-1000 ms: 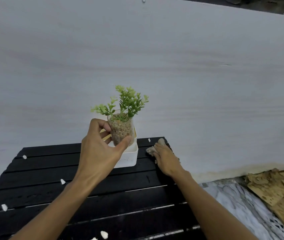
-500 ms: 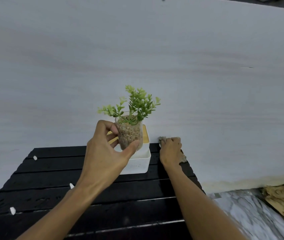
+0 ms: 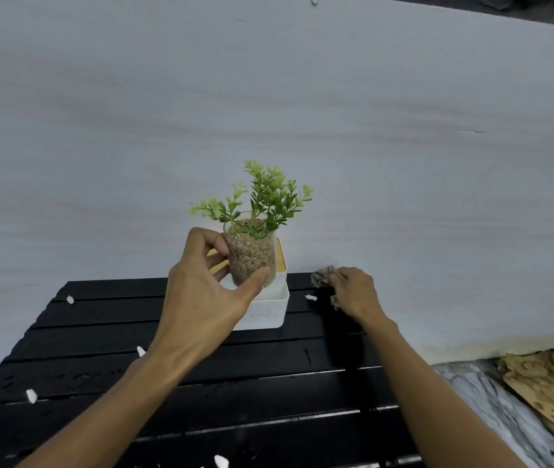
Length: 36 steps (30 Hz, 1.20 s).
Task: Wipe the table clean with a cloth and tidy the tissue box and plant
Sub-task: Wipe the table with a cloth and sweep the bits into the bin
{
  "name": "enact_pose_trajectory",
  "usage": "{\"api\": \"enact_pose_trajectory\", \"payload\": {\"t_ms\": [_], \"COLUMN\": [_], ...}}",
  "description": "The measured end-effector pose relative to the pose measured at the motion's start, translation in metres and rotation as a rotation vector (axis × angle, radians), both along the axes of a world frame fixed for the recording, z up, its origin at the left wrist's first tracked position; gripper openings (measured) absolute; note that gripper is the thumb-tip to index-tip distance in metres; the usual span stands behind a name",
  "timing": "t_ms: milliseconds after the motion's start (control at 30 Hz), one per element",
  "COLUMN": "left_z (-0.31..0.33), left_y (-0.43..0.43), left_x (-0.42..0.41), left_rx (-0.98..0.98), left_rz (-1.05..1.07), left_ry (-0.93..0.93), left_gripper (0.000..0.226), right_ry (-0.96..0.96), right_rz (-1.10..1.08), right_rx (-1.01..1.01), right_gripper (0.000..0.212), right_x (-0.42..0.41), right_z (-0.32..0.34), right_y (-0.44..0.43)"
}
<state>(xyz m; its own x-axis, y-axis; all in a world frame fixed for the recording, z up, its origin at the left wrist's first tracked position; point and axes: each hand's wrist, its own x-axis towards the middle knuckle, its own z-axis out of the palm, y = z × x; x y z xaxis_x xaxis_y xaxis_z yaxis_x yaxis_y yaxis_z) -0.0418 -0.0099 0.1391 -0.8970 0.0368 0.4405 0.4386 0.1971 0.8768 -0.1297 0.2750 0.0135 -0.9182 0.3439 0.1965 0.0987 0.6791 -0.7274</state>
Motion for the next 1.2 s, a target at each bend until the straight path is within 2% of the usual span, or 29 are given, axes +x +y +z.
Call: {"api": "enact_pose_trajectory", "payload": {"t_ms": [67, 133, 233, 333, 433, 567, 667, 767, 867, 967, 1200], "left_z": [0.000, -0.001, -0.004, -0.006, -0.008, -0.006, -0.006, -0.007, -0.009, -0.011, -0.009], "left_y": [0.000, 0.000, -0.001, -0.002, -0.001, 0.003, 0.005, 0.006, 0.006, 0.005, 0.010], "left_x": [0.000, -0.001, -0.003, -0.003, -0.001, 0.004, 0.005, 0.004, 0.002, -0.001, 0.003], "left_rx": [0.002, 0.002, 0.007, 0.008, 0.010, 0.010, 0.011, 0.008, -0.002, -0.007, -0.021], "left_rz": [0.000, -0.002, -0.004, -0.006, -0.007, -0.021, -0.024, -0.025, -0.017, -0.011, -0.009], "left_ry": [-0.001, -0.001, -0.010, -0.024, -0.023, -0.016, -0.009, 0.000, 0.002, 0.002, 0.000], "left_gripper": [0.049, 0.049, 0.049, 0.050, 0.049, 0.049, 0.048, 0.048, 0.049, 0.049, 0.048], "right_ry": [0.035, 0.036, 0.044, 0.095, 0.036, -0.156, -0.037, 0.037, -0.025, 0.000, 0.036], "right_rz": [-0.063, -0.035, 0.086, 0.333, 0.482, 0.489, 0.323, 0.201, 0.290, 0.390, 0.545], "right_rx": [0.063, 0.121, 0.259, 0.349, 0.242, 0.048, -0.080, 0.028, 0.151, 0.290, 0.272], "right_gripper": [0.031, 0.026, 0.030, 0.033, 0.023, 0.020, 0.024, 0.018, 0.027, 0.035, 0.030], "right_x": [-0.017, -0.031, -0.040, -0.034, -0.003, 0.023, 0.022, 0.001, -0.018, -0.021, 0.023], "right_z": [-0.018, -0.032, -0.040, -0.039, -0.015, 0.006, 0.012, -0.001, -0.021, -0.024, -0.024], "right_y": [-0.009, -0.022, -0.041, -0.044, -0.041, -0.013, -0.008, -0.018, -0.032, -0.038, -0.027]}}
